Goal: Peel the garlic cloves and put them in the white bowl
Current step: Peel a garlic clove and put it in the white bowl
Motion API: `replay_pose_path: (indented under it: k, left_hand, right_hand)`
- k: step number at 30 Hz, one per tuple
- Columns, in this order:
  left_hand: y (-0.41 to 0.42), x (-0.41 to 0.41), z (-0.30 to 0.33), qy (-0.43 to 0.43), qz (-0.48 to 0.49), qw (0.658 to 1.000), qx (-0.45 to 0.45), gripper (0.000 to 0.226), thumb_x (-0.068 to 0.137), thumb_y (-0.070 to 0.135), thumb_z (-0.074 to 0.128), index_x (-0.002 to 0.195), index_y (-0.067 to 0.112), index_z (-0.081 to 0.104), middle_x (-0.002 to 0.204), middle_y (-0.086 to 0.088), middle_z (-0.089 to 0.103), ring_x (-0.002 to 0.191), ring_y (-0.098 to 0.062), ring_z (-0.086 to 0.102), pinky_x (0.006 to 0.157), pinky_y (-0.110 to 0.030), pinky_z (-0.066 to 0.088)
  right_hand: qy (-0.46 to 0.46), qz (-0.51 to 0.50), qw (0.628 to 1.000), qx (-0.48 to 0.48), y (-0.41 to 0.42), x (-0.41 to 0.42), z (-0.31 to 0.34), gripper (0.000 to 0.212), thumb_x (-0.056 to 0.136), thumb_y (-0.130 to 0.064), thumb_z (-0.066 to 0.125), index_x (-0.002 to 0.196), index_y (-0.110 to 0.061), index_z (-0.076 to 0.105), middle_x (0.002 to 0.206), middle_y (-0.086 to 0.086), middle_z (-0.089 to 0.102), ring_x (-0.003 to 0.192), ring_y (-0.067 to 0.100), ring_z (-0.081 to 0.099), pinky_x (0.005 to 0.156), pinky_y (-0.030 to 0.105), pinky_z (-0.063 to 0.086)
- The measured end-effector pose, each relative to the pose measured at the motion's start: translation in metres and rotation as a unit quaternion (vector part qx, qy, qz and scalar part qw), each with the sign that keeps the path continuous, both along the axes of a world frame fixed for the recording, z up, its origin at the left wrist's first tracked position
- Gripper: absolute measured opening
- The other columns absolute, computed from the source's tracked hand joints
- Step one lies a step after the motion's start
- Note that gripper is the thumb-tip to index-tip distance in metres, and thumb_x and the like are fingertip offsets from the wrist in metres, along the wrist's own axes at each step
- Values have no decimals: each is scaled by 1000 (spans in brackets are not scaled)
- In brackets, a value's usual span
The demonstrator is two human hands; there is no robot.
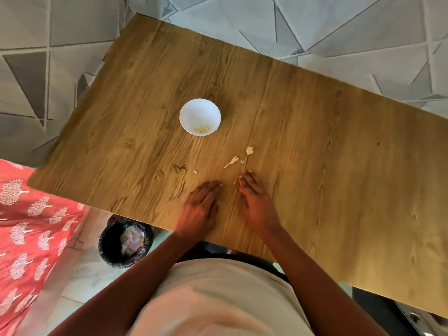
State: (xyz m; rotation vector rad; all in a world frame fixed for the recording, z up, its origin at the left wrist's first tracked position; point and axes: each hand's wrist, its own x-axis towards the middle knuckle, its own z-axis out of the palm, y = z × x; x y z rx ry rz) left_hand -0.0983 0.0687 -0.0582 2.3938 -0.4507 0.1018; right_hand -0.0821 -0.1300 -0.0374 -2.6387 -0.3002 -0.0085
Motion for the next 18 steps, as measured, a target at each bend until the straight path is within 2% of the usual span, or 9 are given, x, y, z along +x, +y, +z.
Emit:
replay_pose_path:
  k: [2, 4, 7, 11, 15, 18]
  left_hand:
    - [-3, -3, 0, -11, 2, 1000, 27, 40, 100, 17, 55, 138, 6, 60, 143, -11, 59, 132, -30, 54, 113, -45, 44]
    - [-7, -6, 0, -28, 11, 998, 59, 41, 102, 21, 51, 140, 7, 59, 144, -11, 59, 132, -31, 55, 110, -46, 47]
    - [-1, -5, -1, -37, 13, 996, 82, 42, 104, 23, 49, 140, 6, 59, 145, -10, 58, 131, -32, 57, 106, -48, 49]
    - [-10, -3, 2, -59, 23, 993, 99, 38, 103, 19, 51, 135, 3, 62, 143, -11, 59, 129, -31, 58, 104, -49, 50]
    - [-12, -4, 6, -68, 22, 993, 97, 36, 101, 16, 54, 132, 1, 63, 141, -11, 60, 127, -29, 58, 104, -45, 50]
    - [-11, -3, 7, -71, 20, 992, 99, 36, 100, 16, 55, 133, 2, 63, 141, -10, 60, 126, -27, 59, 106, -40, 48]
  right_hand:
    - [-22, 92, 995, -26, -1, -1, -3, 53, 93, -16, 35, 137, 0, 59, 150, 14, 51, 145, 28, 40, 109, 40, 46]
    - [-29, 131, 991, -11, -9, -5, -5, 51, 92, -15, 38, 135, 0, 61, 148, 14, 54, 142, 27, 45, 105, 38, 50]
    - [-20, 81, 995, 57, -14, 2, -6, 45, 98, -14, 44, 138, 0, 58, 145, 16, 56, 138, 28, 51, 104, 39, 53]
    - [-13, 63, 998, 26, -30, 34, -9, 46, 98, -10, 56, 142, 2, 53, 147, 18, 53, 143, 32, 43, 105, 43, 50]
    - [-2, 71, 997, 6, -27, 45, -17, 46, 99, -13, 56, 142, 1, 52, 149, 18, 51, 146, 33, 39, 109, 46, 48]
    - [-17, 91, 996, -1, -28, 39, -17, 44, 101, -18, 45, 140, 0, 56, 149, 15, 52, 145, 30, 40, 108, 43, 49]
